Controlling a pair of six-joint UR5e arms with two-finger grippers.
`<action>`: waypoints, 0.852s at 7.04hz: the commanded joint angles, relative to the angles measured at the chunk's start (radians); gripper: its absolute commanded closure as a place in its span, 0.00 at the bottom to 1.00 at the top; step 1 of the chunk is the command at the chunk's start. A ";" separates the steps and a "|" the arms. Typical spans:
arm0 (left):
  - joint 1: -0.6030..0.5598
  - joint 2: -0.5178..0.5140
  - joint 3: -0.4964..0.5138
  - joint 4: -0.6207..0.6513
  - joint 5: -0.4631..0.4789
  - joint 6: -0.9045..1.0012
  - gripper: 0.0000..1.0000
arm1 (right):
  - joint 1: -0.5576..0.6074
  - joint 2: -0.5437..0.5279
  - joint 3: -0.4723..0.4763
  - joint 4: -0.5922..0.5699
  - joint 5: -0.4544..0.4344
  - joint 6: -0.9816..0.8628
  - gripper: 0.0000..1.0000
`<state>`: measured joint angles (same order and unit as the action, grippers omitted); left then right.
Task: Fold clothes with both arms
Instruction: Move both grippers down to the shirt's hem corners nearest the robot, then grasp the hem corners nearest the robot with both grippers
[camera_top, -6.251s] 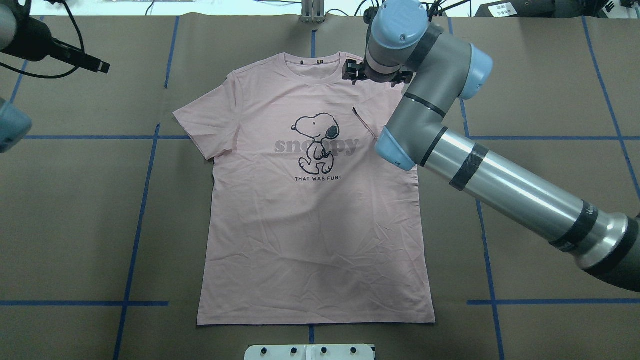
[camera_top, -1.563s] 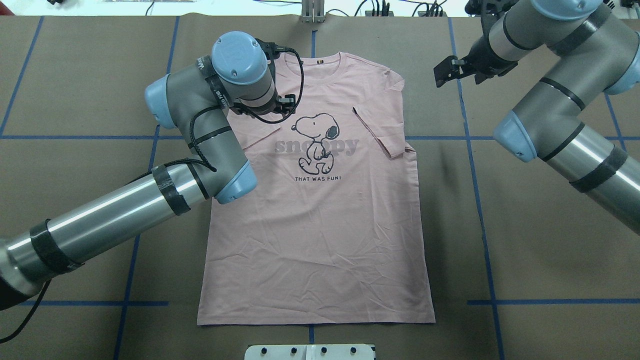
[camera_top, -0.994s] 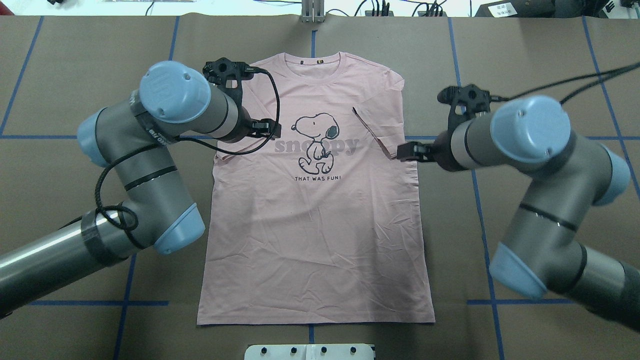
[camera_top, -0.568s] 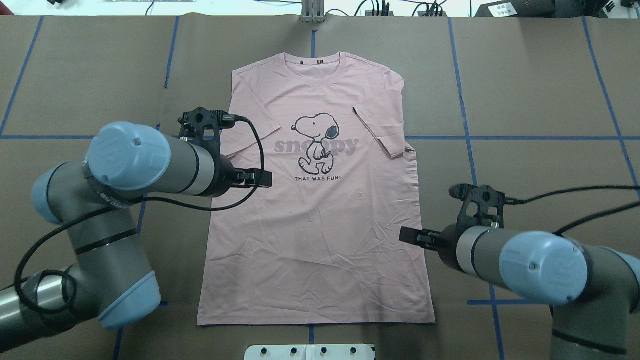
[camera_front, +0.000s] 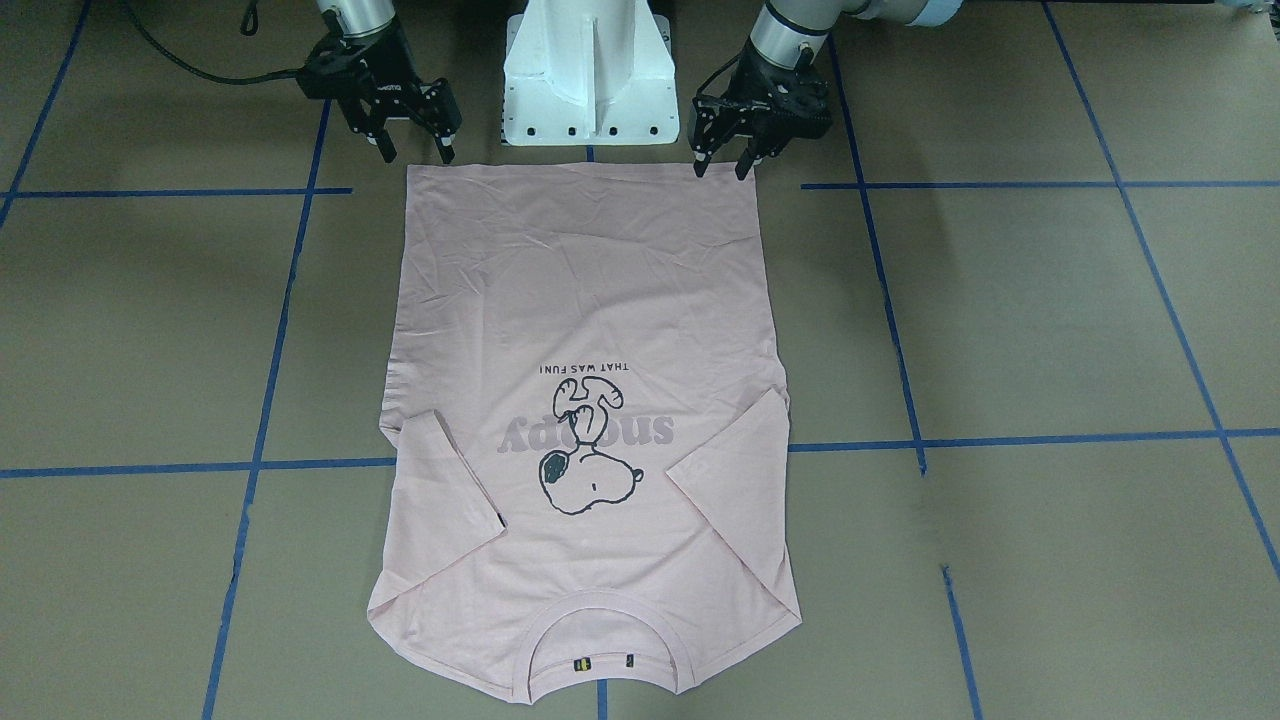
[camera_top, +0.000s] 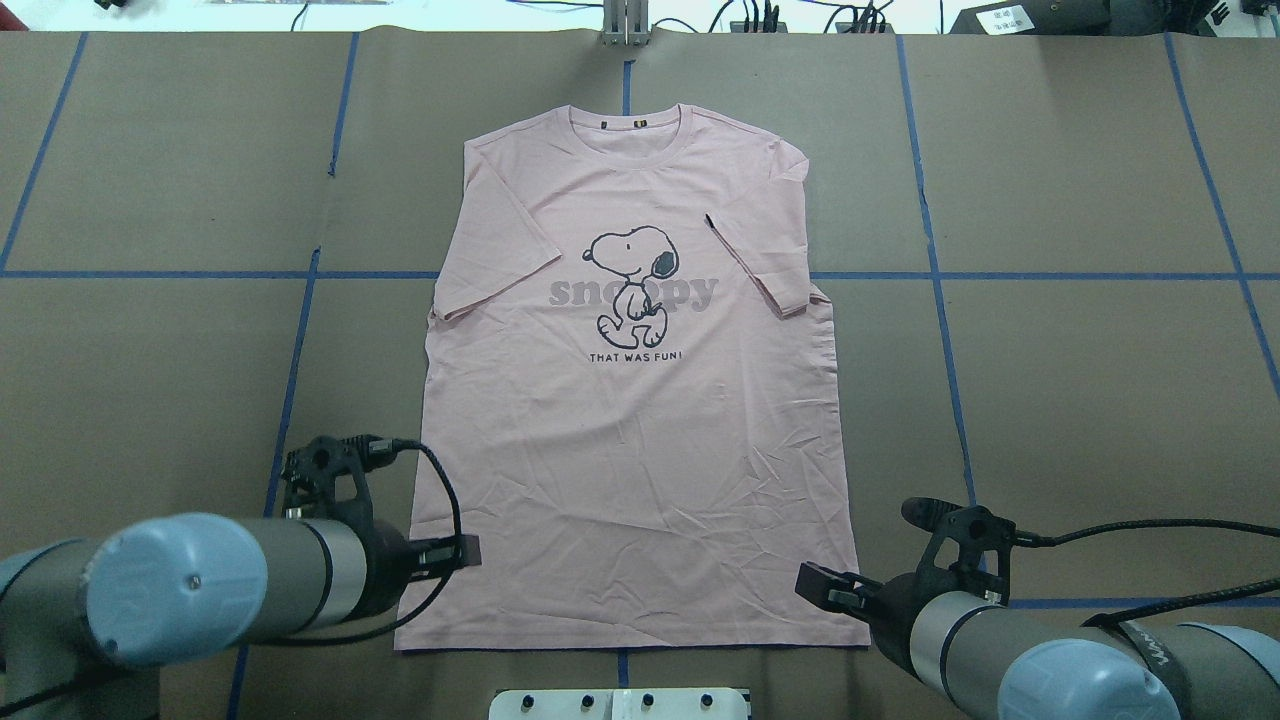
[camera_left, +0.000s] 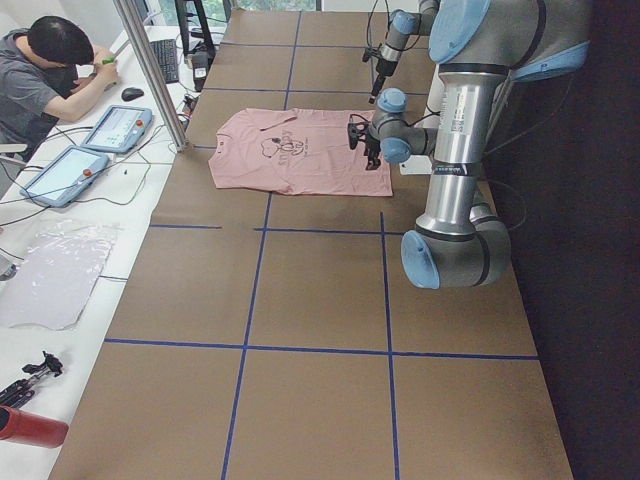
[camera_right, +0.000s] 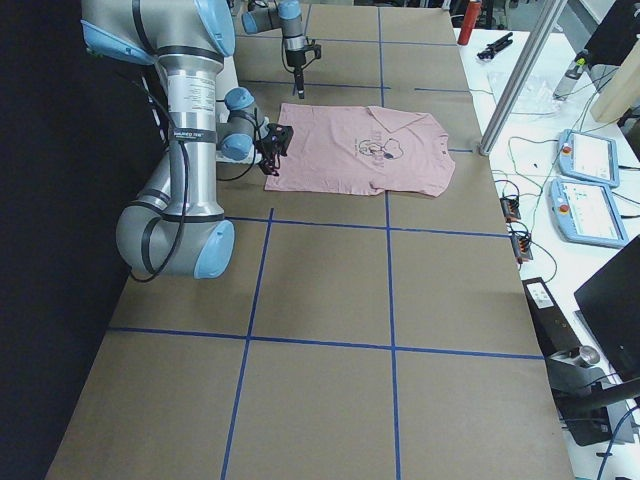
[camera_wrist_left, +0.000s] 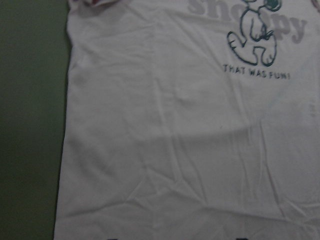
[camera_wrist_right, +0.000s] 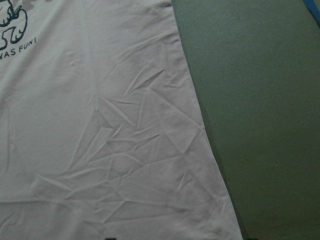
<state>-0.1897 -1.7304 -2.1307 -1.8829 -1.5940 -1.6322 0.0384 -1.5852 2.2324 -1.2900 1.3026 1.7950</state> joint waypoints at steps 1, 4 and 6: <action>0.093 0.058 0.009 0.005 0.052 -0.072 0.37 | -0.015 -0.002 0.001 0.000 -0.019 0.006 0.10; 0.096 0.058 0.063 0.007 0.052 -0.072 0.37 | -0.022 -0.002 0.001 0.000 -0.026 0.010 0.10; 0.099 0.058 0.069 0.007 0.052 -0.072 0.40 | -0.022 -0.002 0.001 0.000 -0.026 0.010 0.10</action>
<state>-0.0923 -1.6722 -2.0657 -1.8762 -1.5417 -1.7042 0.0173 -1.5876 2.2335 -1.2901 1.2765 1.8055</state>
